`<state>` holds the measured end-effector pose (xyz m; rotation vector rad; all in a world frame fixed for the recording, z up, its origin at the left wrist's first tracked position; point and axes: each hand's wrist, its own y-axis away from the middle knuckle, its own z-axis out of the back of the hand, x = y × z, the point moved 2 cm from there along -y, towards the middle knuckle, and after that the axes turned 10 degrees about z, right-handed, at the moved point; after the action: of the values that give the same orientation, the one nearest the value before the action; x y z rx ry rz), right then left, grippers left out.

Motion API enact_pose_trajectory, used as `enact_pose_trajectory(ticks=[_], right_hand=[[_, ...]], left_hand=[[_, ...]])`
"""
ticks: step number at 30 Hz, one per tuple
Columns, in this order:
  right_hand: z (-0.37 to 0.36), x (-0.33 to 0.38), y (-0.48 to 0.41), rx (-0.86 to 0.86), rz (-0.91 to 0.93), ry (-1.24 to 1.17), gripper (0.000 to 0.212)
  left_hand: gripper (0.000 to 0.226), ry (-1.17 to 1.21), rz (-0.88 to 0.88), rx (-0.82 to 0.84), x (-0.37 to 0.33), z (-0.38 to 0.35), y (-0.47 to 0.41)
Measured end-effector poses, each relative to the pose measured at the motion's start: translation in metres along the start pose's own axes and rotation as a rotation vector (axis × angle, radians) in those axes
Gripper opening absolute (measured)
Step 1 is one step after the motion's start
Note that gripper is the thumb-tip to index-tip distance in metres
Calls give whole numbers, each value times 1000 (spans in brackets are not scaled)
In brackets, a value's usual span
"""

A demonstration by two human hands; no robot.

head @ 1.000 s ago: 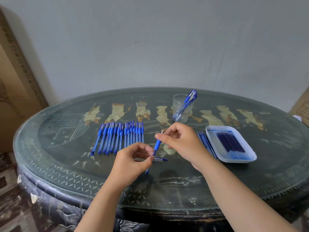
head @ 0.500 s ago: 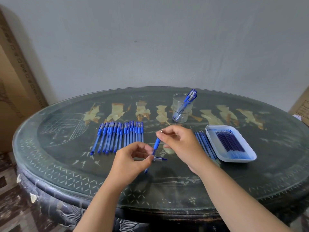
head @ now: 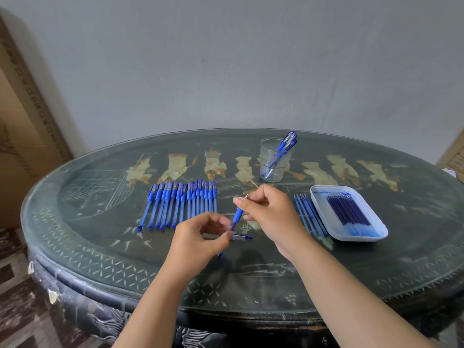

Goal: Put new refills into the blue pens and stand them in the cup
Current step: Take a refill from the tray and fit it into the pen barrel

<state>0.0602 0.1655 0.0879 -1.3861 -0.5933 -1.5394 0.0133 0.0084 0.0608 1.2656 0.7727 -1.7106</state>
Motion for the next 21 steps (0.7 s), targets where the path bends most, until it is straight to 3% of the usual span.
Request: enact_pose_trajectory(ticks=[4, 9, 14, 17, 21], right_hand=[[-1, -2, 1, 79, -34, -107, 31], [-3, -32, 7, 222, 137, 534, 20], [-16, -49, 12, 344, 193, 681, 30], [-9, -44, 8, 223, 135, 492, 28], [7, -32, 2, -51, -88, -273, 19]], left_hand=[[17, 38, 19, -35, 3, 5, -1], [18, 81, 54, -91, 6, 9, -3], [17, 75, 61, -62, 6, 8, -4], [17, 86, 70, -40, 6, 6, -4], [17, 65, 75, 9, 6, 1, -5]])
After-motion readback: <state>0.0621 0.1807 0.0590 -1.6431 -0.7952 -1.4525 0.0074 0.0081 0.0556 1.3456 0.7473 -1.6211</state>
